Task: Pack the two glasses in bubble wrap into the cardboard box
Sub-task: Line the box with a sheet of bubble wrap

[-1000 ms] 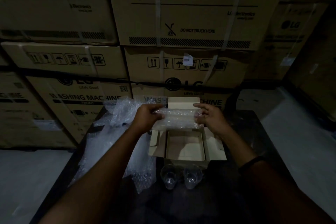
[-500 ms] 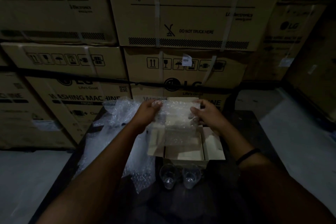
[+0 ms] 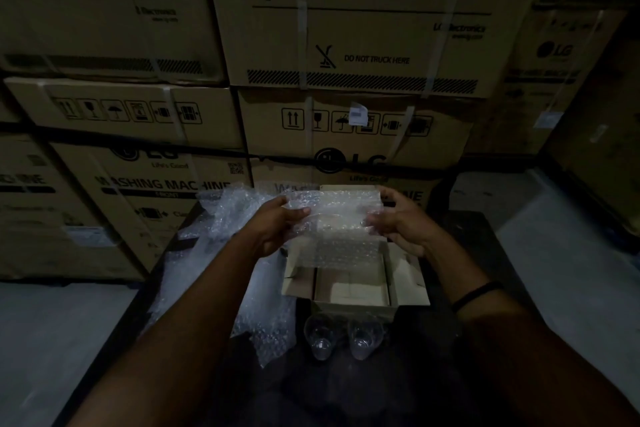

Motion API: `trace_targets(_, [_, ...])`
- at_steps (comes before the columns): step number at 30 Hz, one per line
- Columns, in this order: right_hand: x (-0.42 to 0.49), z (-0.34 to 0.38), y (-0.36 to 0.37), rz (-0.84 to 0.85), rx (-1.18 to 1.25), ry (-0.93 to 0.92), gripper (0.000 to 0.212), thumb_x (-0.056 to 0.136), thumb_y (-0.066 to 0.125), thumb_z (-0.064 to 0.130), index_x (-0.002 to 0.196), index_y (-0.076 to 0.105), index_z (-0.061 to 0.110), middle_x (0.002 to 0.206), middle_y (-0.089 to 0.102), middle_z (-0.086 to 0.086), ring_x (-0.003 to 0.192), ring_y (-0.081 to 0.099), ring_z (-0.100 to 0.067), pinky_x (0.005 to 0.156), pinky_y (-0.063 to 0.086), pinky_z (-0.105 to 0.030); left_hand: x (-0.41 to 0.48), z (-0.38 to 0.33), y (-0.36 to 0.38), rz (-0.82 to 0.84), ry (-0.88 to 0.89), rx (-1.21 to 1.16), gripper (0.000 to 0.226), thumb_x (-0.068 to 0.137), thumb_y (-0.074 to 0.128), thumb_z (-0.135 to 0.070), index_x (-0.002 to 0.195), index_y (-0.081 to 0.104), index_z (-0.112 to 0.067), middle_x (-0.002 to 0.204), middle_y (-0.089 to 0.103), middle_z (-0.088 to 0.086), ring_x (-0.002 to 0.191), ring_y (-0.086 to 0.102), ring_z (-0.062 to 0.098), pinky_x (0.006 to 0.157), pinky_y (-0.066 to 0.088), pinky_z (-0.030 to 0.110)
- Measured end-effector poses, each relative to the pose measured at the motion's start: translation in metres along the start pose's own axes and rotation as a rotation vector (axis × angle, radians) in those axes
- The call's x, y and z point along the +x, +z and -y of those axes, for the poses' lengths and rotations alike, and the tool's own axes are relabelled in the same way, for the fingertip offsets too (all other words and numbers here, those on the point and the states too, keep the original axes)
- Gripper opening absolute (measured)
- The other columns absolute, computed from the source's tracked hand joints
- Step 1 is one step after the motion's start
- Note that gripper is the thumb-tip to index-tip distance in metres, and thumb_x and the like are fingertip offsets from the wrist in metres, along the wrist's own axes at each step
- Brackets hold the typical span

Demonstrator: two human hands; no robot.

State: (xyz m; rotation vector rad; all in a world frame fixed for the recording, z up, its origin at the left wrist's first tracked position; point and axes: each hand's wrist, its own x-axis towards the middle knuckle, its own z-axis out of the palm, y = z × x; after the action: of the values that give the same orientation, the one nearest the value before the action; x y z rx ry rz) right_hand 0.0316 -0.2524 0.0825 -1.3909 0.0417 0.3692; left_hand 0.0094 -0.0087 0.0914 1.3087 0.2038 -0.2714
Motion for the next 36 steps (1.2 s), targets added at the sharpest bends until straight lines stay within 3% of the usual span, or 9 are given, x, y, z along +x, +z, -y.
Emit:
trace_targets(3, [0.001,-0.003,-0.001,-0.006,-0.001,-0.035,0.063,0.073,0.063,-0.020,0.122,0.042,0.014,0.102,0.069,-0.016,0.082,0.070,-0.024,0.068,0.059,-0.031,0.005,-0.001,-0.003,-0.036,-0.003,-0.100,0.025,0.088,0.054,0.010,0.104,0.053,-0.009,0.100,0.066,0.015,0.072,0.069,0.017,0.059,0.057,0.025])
trace_targets(7, [0.004,-0.005,-0.001,-0.038,-0.077,-0.087,0.044,0.075,0.051,-0.028,0.094,0.047,0.011,0.092,0.065,-0.012,0.075,0.067,-0.021,0.061,0.056,-0.028,0.008,0.003,-0.008,-0.020,0.003,-0.096,0.058,0.083,0.051,0.020,0.131,0.040,-0.010,0.099,0.065,0.017,0.077,0.068,0.019,0.071,0.059,0.027])
trace_targets(13, [0.002,0.001,0.001,-0.065,0.000,-0.090,0.024,0.088,0.046,-0.013,0.083,0.050,0.010,0.085,0.059,-0.012,0.072,0.062,-0.021,0.059,0.057,-0.027,0.008,0.005,-0.010,-0.009,0.022,-0.072,0.085,0.081,0.049,0.026,0.150,0.016,-0.010,0.119,0.058,0.026,0.092,0.066,0.027,0.078,0.058,0.029])
trace_targets(16, [0.001,0.002,0.004,-0.055,0.176,-0.050,0.012,0.100,0.042,0.014,0.097,0.053,0.010,0.103,0.063,-0.018,0.086,0.067,-0.031,0.072,0.058,-0.040,0.008,0.004,-0.009,-0.015,0.041,0.004,0.069,0.080,0.054,0.022,0.142,0.034,-0.001,0.118,0.061,0.026,0.090,0.069,0.025,0.077,0.058,0.029])
trace_targets(19, [0.000,0.003,0.005,-0.054,0.155,-0.002,0.045,0.097,0.039,0.048,0.123,0.049,0.013,0.117,0.061,-0.019,0.101,0.064,-0.036,0.086,0.052,-0.050,0.006,0.004,-0.006,-0.040,0.054,0.084,0.037,0.081,0.057,0.017,0.115,0.057,0.002,0.113,0.065,0.023,0.093,0.068,0.024,0.077,0.057,0.028])
trace_targets(23, [-0.001,-0.001,0.008,-0.086,-0.205,-0.096,0.049,0.082,0.070,0.017,0.127,0.050,0.018,0.112,0.065,-0.017,0.094,0.068,-0.030,0.088,0.053,-0.050,0.006,0.005,-0.003,-0.006,0.047,0.078,0.023,0.083,0.058,0.013,0.097,0.061,-0.005,0.103,0.068,0.016,0.097,0.066,0.028,0.080,0.054,0.030])
trace_targets(28, [0.001,0.005,0.012,-0.189,-0.254,-0.114,0.049,0.079,0.073,0.006,0.122,0.053,0.019,0.092,0.062,0.000,0.079,0.064,-0.018,0.075,0.057,-0.039,0.008,0.004,-0.008,-0.005,0.032,0.288,0.028,0.086,0.067,-0.030,0.102,0.065,-0.007,0.093,0.070,0.008,0.083,0.066,0.024,0.068,0.051,0.032])
trace_targets(33, [0.005,-0.001,0.013,-0.234,-0.292,-0.169,0.046,0.081,0.072,0.008,0.121,0.052,0.017,0.085,0.062,0.005,0.072,0.064,-0.016,0.068,0.055,-0.037,0.015,0.006,-0.005,-0.130,0.220,0.489,0.016,0.079,0.074,-0.007,0.092,0.067,-0.002,0.083,0.069,0.012,0.066,0.060,0.017,0.059,0.047,0.027])
trace_targets(36, [0.006,-0.003,0.009,-0.252,-0.356,-0.199,0.040,0.084,0.070,0.008,0.119,0.052,0.014,0.082,0.064,0.006,0.071,0.062,-0.009,0.068,0.053,-0.031,0.019,0.009,-0.005,-0.194,0.311,0.636,0.017,0.075,0.079,-0.011,0.088,0.068,-0.008,0.089,0.071,0.011,0.080,0.068,0.021,0.074,0.055,0.035])
